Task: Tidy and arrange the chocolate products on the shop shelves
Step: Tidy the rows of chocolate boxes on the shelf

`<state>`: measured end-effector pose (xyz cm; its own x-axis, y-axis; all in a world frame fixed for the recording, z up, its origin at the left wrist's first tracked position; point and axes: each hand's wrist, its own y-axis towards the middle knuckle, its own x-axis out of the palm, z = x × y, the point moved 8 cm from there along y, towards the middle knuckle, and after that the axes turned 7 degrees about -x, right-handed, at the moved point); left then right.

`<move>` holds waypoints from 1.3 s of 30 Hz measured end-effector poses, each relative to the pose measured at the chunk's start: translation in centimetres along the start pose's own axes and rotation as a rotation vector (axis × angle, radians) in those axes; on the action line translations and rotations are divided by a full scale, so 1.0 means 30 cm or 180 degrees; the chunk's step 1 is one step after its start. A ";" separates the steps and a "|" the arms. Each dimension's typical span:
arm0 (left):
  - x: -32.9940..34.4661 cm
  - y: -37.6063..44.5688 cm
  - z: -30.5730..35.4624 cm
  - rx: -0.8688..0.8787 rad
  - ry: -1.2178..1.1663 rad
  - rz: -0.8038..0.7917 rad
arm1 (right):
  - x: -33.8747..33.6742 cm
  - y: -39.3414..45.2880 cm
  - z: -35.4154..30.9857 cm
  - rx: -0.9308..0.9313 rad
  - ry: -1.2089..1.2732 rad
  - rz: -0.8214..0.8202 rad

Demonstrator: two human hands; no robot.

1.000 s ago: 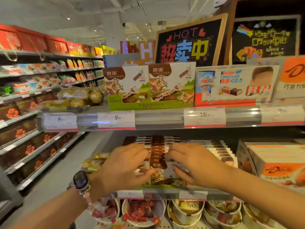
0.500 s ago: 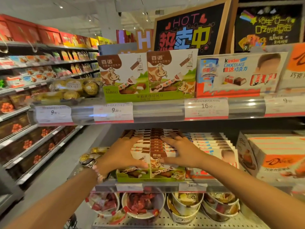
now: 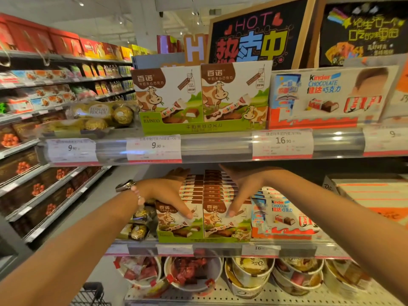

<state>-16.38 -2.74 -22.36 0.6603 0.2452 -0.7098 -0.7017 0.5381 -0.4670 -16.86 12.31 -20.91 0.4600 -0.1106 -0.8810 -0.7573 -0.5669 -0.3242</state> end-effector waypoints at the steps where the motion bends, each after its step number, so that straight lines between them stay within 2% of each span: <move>1: -0.007 -0.005 -0.003 0.0003 0.0008 0.0130 | -0.002 0.002 0.006 -0.0001 -0.0014 0.0056; 8: -0.034 -0.045 0.015 0.0103 0.0249 0.1050 | 0.032 -0.008 0.031 -0.0262 0.0547 0.0212; 15: -0.043 -0.051 0.011 0.0096 0.0377 0.1316 | 0.033 -0.027 -0.003 -0.0482 0.0583 0.0308; 18: -0.027 -0.040 0.013 0.0057 0.0306 0.1157 | 0.040 -0.020 -0.015 -0.0471 0.0470 0.0449; 21: -0.023 -0.047 0.015 0.0037 0.0138 0.1166 | 0.047 -0.020 -0.027 -0.0477 0.0324 0.0732; 24: -0.046 -0.074 -0.015 -0.0066 0.0220 0.1489 | 0.049 -0.059 -0.034 -0.0438 0.0411 0.1093; 27: -0.036 -0.121 -0.057 0.0005 -0.0552 0.1672 | 0.064 -0.131 -0.027 -0.0326 0.0788 0.1577; 30: 0.000 -0.179 -0.096 0.0050 -0.1398 0.2372 | 0.101 -0.206 -0.002 -0.0226 0.1760 0.2354; 32: 0.035 -0.202 -0.121 0.0081 -0.1982 0.2758 | 0.149 -0.220 0.012 -0.0215 0.2269 0.2593; 34: 0.064 -0.198 -0.142 0.0073 -0.2452 0.2781 | 0.185 -0.220 0.004 -0.0245 0.2441 0.2657; 39: 0.089 -0.184 -0.126 0.0252 -0.2744 0.2333 | 0.235 -0.201 -0.019 -0.0352 0.2874 0.2617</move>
<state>-11.77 -8.10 -23.67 0.0827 0.9794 -0.1843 -0.9964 0.0781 -0.0319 -8.79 14.49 -24.96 0.0531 -0.9692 -0.2403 -0.9505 -0.1229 0.2854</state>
